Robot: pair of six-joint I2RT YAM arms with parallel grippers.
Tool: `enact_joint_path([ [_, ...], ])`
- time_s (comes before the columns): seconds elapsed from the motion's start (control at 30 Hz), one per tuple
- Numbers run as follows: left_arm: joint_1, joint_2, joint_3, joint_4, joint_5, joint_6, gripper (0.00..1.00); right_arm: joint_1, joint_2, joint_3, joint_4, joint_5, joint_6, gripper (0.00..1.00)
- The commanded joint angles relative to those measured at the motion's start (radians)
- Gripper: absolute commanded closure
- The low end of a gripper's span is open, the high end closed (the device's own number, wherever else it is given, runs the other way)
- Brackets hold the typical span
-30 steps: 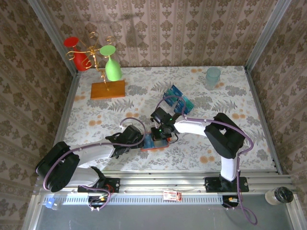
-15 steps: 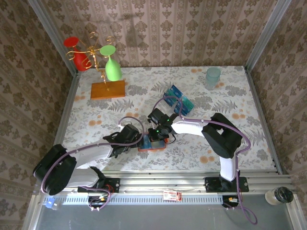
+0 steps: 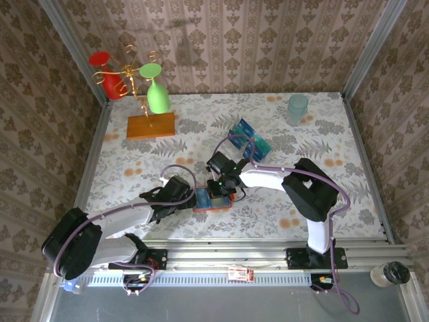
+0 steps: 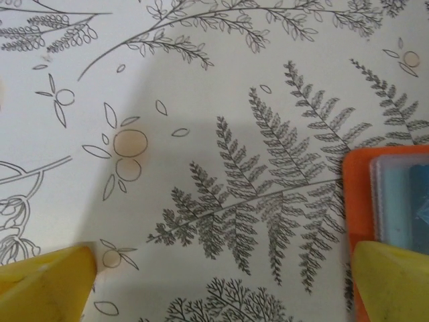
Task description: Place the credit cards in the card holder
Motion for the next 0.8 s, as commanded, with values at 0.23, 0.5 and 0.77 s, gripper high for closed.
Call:
enact_joint_path([
  [0.23,0.008,0.064,-0.011,0.005,0.010,-0.014,0.00,0.009,-0.054,0.036,-0.075,0.060,-0.025,0.92],
  [0.5,0.008,0.064,-0.021,0.016,0.015,-0.013,0.00,0.017,-0.032,0.049,-0.066,0.052,-0.018,0.92],
  [0.77,0.008,0.067,-0.024,0.026,0.018,-0.010,0.00,0.027,0.014,0.063,-0.055,0.036,-0.008,0.93],
])
